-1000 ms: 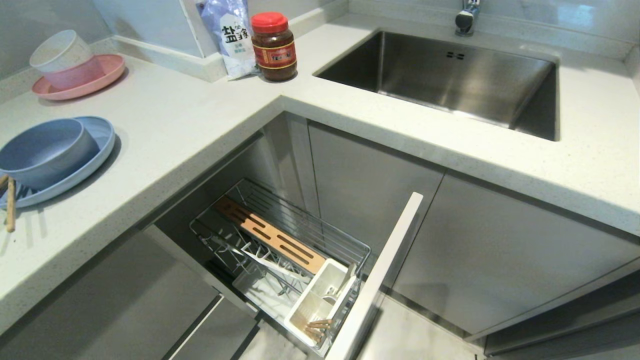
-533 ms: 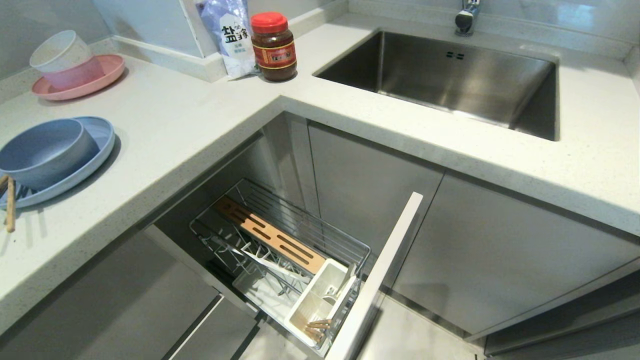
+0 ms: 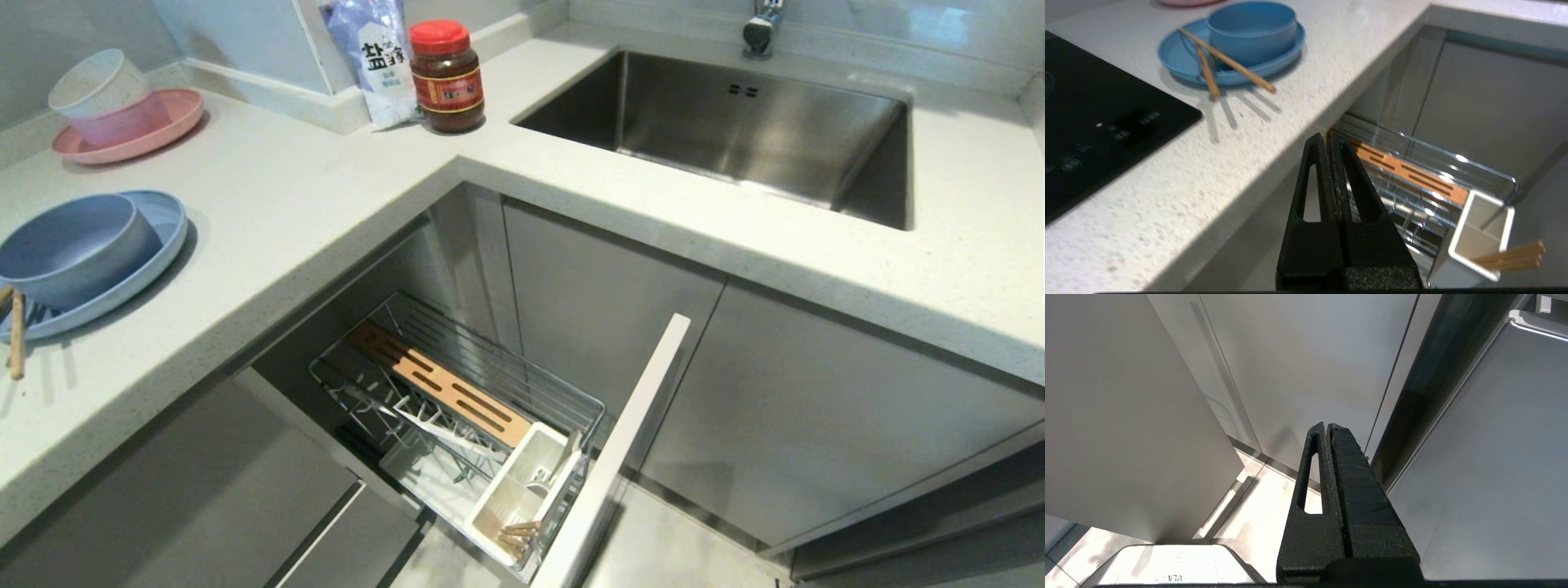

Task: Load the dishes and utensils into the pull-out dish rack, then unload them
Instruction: Close the cupboard

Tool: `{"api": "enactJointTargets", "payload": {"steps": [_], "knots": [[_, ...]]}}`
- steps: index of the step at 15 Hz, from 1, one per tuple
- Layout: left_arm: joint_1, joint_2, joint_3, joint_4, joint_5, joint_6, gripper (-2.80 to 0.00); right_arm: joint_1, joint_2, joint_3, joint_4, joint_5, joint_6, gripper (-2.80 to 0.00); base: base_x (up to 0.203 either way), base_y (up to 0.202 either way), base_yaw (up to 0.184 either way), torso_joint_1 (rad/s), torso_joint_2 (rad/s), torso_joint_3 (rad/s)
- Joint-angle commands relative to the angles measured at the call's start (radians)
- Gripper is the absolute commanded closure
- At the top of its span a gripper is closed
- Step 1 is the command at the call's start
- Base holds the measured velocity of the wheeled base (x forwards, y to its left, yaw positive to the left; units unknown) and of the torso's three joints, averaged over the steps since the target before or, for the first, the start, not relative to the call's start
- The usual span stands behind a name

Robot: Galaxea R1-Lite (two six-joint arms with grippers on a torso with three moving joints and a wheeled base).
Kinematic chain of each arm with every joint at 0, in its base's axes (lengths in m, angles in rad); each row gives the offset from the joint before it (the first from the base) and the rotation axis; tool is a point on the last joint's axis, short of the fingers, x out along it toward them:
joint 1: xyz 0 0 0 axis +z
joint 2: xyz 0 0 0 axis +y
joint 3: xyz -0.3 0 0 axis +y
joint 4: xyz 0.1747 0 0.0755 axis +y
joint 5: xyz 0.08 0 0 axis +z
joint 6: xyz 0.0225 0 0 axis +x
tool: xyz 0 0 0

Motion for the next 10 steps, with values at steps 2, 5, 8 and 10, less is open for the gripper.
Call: {"api": "enactJointTargets", "payload": {"steps": [2, 5, 8, 10], "knots": [[-0.009, -0.108, 0.091, -0.001, 0.002, 0.018, 0.00, 0.000, -0.004, 0.002, 0.000, 0.000, 0.000, 0.00, 0.000, 0.000, 0.000, 0.000, 0.00, 0.000], [-0.009, -0.122, 0.143, -0.004, 0.002, 0.012, 0.00, 0.000, -0.004, 0.002, 0.000, 0.000, 0.000, 0.00, 0.000, 0.000, 0.000, 0.000, 0.00, 0.000], [-0.009, -0.122, 0.214, -0.024, 0.000, -0.008, 0.00, 0.000, -0.004, 0.002, 0.000, 0.000, 0.000, 0.00, 0.000, 0.000, 0.000, 0.000, 0.00, 0.000], [-0.009, -0.122, 0.300, -0.085, -0.001, -0.023, 0.00, -0.001, -0.004, 0.002, 0.000, 0.000, 0.000, 0.00, 0.000, 0.000, 0.000, 0.000, 0.00, 0.000]]}}
